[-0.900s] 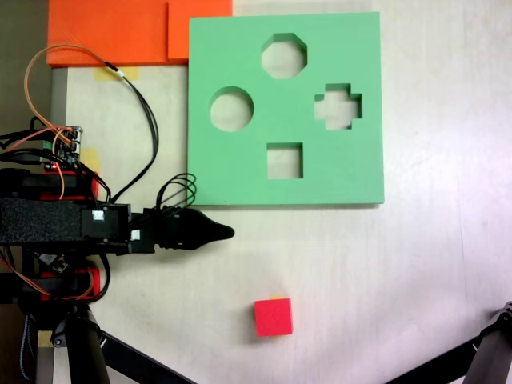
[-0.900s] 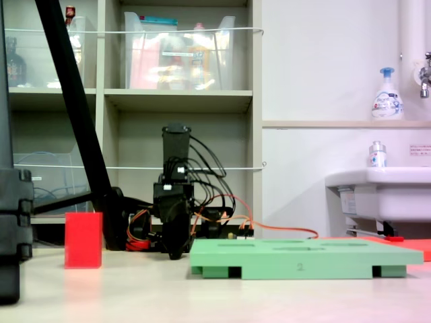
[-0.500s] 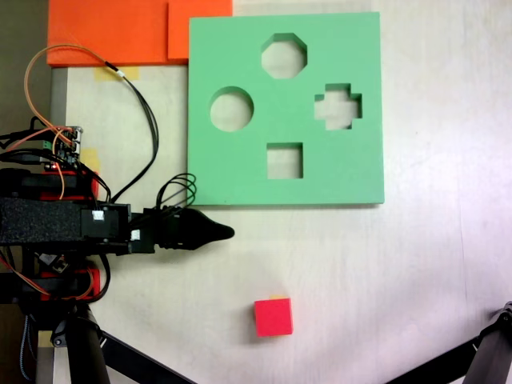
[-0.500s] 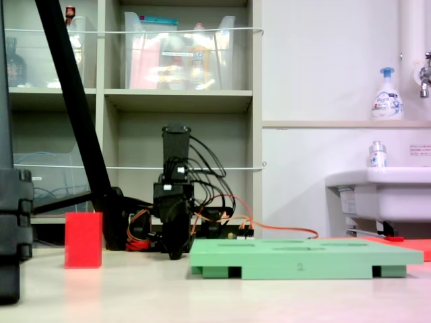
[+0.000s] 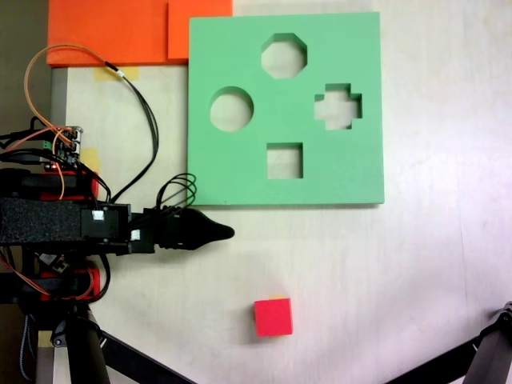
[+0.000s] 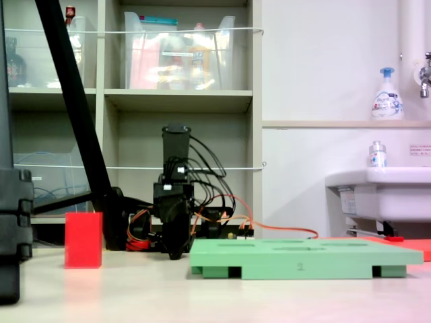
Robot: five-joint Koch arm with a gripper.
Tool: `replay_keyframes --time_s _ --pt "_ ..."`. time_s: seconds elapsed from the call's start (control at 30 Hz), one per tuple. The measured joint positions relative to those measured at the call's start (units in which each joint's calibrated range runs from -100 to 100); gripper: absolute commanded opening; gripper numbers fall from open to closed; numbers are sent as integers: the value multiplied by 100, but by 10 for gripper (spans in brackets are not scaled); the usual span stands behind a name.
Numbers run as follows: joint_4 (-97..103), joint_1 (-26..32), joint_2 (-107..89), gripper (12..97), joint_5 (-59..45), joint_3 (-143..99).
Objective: Put the square block into the corresponding hole
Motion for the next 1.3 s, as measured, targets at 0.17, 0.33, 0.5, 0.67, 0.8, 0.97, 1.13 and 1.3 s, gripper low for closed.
replay_keyframes --time_s 0.17,0.33,0.5,0.67,0.8,0.97,1.13,1.3 --pt "0 -73 0 497 562 0" --pt "127 -259 0 489 1675 -69" --pt "-255 -484 0 465 2603 167" --pt "-3886 -527 0 441 3219 1979" --pt "-5570 -659 14 448 3375 2714" --pt "-6774 -752 14 603 3458 4125" --pt "-7881 -835 14 687 3458 5439" --pt "-8458 -860 520 826 3458 6703"
